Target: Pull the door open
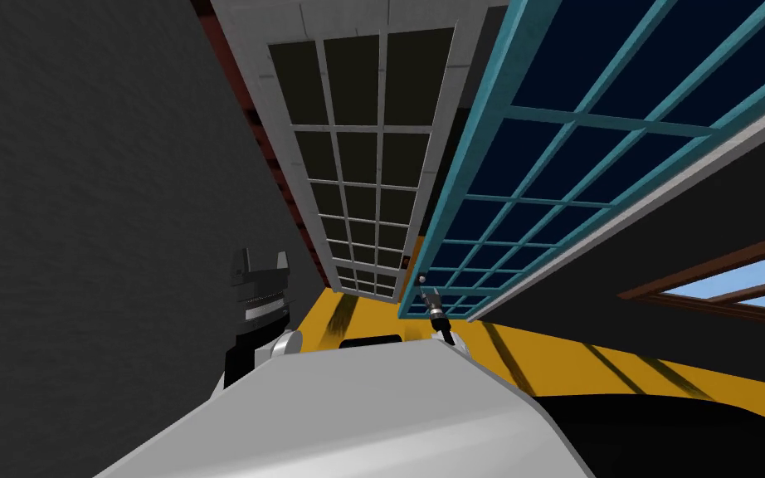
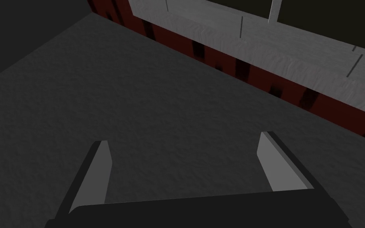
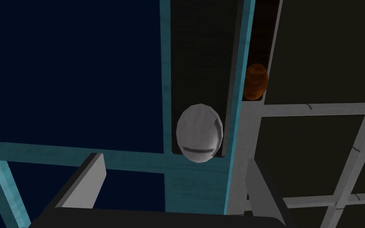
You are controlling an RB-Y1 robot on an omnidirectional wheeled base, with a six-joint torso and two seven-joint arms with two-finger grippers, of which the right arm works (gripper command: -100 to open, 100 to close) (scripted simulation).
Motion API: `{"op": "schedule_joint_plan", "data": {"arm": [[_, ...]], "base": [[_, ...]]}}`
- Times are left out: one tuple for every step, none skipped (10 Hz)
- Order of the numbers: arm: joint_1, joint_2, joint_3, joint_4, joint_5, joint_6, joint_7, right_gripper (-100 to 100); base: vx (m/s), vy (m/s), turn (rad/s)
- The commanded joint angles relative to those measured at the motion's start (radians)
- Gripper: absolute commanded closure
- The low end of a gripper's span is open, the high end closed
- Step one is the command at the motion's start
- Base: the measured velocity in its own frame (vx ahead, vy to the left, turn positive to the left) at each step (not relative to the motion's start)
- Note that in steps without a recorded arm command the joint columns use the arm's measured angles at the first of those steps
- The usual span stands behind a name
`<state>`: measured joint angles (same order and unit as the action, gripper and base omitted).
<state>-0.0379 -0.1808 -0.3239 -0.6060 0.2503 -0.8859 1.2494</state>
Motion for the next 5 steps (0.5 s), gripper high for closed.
{"op": "schedule_joint_plan", "data": {"arm": [[-0.007,-0.012,-0.007,0.008,-0.006,-0.012,-0.008,-100],[-0.013,-0.015,-0.008,0.007,-0.007,-0.014,-0.010,-100],[-0.006,-0.012,-0.007,0.001,-0.006,-0.010,-0.009,-100],[-0.006,-0.012,-0.007,0.001,-0.006,-0.010,-0.009,100],[-0.006,-0.012,-0.007,0.001,-0.006,-0.010,-0.009,100]], "base": [[0.228,0.034,0.117],[0.243,0.028,0.078],[0.106,0.003,0.014],[-0.014,0.003,0.003],[-0.043,0.003,-0.012]]}}
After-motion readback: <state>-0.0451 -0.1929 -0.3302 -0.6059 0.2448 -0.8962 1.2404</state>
